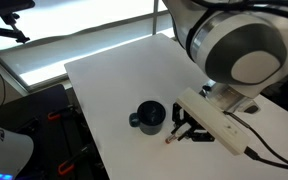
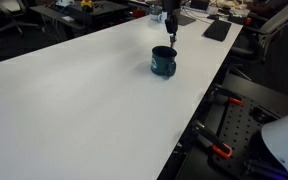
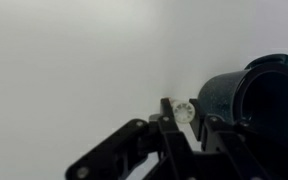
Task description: Remove the marker from the cup and put it on the table
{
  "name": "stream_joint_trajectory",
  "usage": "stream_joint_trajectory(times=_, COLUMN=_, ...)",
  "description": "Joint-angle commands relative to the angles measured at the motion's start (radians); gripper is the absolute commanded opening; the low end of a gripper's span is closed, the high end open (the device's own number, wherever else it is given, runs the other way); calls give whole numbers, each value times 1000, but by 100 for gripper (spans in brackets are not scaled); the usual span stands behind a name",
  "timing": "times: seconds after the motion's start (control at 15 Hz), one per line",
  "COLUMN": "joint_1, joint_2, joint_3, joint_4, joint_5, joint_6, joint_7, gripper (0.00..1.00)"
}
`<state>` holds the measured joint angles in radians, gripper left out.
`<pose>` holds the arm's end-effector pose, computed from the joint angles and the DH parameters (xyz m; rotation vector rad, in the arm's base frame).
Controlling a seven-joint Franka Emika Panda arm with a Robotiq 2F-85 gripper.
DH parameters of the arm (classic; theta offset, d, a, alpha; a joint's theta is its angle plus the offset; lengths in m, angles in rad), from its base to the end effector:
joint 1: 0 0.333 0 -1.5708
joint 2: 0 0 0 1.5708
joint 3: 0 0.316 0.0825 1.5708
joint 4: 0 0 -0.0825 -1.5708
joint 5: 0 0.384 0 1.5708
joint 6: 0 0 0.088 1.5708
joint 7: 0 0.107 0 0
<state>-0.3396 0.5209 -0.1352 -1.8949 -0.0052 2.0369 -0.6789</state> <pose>0.5238 -0.2676 0.2042 -2.9364 -0.3129 0.5291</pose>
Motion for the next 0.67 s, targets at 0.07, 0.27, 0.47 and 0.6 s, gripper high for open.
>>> stream_joint_trajectory(times=0.07, joint_1=-8, joint_2=4, joint_3=9, joint_4=2, joint_5=-5, joint_6=-2, joint_7=3, gripper=35)
stream_joint_trajectory(times=0.27, joint_1=-9, joint_2=4, joint_3=9, joint_4=2, joint_5=-5, joint_6=-2, joint_7=3, gripper=47)
stream_joint_trajectory(times=0.47, joint_1=-9, joint_2=4, joint_3=9, joint_4=2, joint_5=-5, joint_6=-2, joint_7=3, gripper=47)
stream_joint_trajectory(times=0.6, joint_1=-9, joint_2=4, joint_3=9, joint_4=2, joint_5=-5, joint_6=-2, joint_7=3, gripper=47)
